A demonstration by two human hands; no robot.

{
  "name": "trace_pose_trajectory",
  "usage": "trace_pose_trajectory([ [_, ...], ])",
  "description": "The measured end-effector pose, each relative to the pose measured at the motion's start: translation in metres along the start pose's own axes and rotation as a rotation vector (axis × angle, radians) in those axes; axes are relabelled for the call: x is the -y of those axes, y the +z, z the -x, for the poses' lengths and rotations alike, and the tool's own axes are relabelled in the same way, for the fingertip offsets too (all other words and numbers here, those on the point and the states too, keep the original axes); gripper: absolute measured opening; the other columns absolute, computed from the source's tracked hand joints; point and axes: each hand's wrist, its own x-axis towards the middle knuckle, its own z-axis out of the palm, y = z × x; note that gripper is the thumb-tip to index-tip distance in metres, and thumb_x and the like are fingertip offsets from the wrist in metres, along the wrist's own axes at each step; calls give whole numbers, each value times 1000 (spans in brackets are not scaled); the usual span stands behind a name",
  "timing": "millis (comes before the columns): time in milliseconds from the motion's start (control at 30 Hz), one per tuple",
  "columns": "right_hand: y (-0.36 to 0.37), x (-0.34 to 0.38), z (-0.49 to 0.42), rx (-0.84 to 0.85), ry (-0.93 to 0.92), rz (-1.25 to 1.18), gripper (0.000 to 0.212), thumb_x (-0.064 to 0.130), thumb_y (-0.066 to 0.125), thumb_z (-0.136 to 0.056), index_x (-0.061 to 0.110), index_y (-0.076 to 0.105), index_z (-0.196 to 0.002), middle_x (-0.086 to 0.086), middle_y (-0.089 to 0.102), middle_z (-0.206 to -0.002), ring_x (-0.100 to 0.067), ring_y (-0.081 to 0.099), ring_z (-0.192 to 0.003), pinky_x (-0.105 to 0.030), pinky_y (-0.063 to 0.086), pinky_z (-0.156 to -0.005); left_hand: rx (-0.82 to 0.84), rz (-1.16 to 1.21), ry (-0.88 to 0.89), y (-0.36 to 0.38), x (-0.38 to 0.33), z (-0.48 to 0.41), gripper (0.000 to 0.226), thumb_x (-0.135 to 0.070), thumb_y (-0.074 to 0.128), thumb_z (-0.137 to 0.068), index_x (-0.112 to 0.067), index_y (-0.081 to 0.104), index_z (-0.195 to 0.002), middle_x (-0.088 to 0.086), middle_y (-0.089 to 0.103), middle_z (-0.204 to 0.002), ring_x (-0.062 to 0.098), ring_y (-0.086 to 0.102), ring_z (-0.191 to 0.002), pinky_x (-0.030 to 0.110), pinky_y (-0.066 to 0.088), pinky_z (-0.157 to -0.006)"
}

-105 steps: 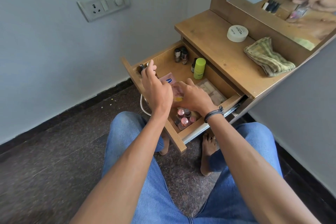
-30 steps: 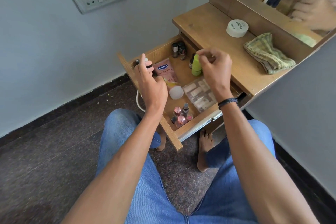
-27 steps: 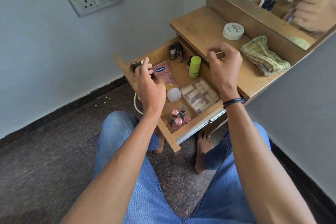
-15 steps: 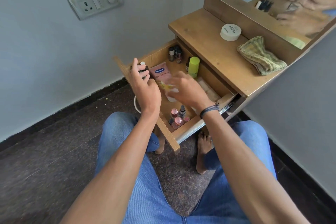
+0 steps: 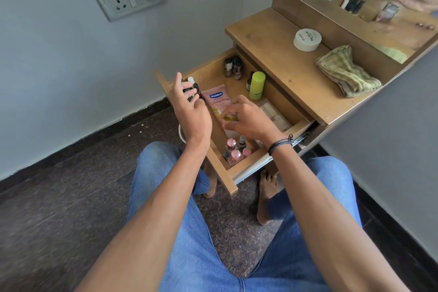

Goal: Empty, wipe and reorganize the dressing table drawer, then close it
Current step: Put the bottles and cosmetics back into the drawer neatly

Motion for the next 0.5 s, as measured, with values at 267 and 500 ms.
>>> trace_pose_trajectory([
  [267,-6,0,2,47,40,-25,23,28,82,-81,34,73,-102,5,43,-107,-10,48,-91,-20,40,-73,15,3,-11,-2,-1,0,67,18,47,-90,-14,37,-149,10,50,-136,16,59,-118,37,52,-100],
  [500,-14,-3,5,117,53,-33,28,24,85,-78,30,75,-104,17,38,-97,-1,48,-82,-9,36,-59,28,-5,-17,-2,-1,0,68,18,48,-91,-14,36,-149,11,49,-137,17,59,-119,36,53,-100],
])
